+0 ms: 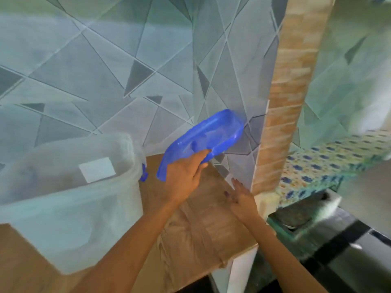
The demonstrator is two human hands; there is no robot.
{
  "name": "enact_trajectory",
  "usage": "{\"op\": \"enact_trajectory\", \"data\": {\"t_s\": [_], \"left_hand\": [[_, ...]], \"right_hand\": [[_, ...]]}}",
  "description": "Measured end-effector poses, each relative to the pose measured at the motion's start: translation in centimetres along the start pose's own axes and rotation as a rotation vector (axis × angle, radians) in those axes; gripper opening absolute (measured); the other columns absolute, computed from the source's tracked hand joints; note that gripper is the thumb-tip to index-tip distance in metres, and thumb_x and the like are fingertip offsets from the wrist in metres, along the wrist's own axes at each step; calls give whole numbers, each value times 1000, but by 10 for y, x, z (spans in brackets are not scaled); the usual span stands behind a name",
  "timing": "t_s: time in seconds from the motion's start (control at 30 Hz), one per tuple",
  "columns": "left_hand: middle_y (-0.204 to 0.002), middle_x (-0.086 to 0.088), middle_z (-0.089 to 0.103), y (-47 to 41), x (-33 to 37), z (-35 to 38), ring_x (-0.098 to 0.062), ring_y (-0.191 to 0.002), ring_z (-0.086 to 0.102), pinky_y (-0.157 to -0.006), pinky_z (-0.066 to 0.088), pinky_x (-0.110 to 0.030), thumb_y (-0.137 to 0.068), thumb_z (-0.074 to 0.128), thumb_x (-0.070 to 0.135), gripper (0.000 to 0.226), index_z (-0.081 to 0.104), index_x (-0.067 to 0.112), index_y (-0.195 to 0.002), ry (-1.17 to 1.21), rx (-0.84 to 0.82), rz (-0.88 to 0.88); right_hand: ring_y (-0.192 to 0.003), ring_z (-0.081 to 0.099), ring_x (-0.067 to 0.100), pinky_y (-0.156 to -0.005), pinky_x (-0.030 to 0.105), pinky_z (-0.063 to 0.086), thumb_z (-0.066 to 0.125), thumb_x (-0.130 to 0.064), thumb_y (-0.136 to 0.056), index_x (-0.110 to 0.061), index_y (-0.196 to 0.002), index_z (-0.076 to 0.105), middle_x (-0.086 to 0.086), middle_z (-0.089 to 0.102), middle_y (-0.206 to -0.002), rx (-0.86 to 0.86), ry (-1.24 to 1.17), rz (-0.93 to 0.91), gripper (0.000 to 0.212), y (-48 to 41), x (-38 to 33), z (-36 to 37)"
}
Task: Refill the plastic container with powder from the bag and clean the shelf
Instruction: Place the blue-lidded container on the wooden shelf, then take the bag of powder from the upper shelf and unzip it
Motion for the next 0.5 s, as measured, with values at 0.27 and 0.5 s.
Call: {"op": "enact_trajectory", "data": {"t_s": [0.27, 0.5], "left_hand": [[-74, 15, 71, 112, -39, 102, -11, -46, 60, -40, 40, -15, -25, 82, 14, 95, 45, 34, -110, -272, -570, 41], [-87, 11, 73, 146, -47, 130, -12, -65, 68, -53, 52, -17, -69, 47, 20, 45, 47, 32, -113, -187, -671, 20]], "right_hand": [[-146, 14, 15, -120, 32, 6, -16, -56, -64, -15, -150, 13, 4, 15, -158, -132, 337, -42, 100, 5, 65, 55], [-145, 16, 14, -120, 32, 7, -15, -55, -68, -17, -149, 17, 3, 20, -157, -117, 339, -36, 96, 1, 75, 65]]}}
Point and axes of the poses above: each hand's wrist, its own y-axis away from the middle knuckle, its own z-axis out of the palm, x = y × z, the point moved 6 cm from there along -y, towards the middle knuckle
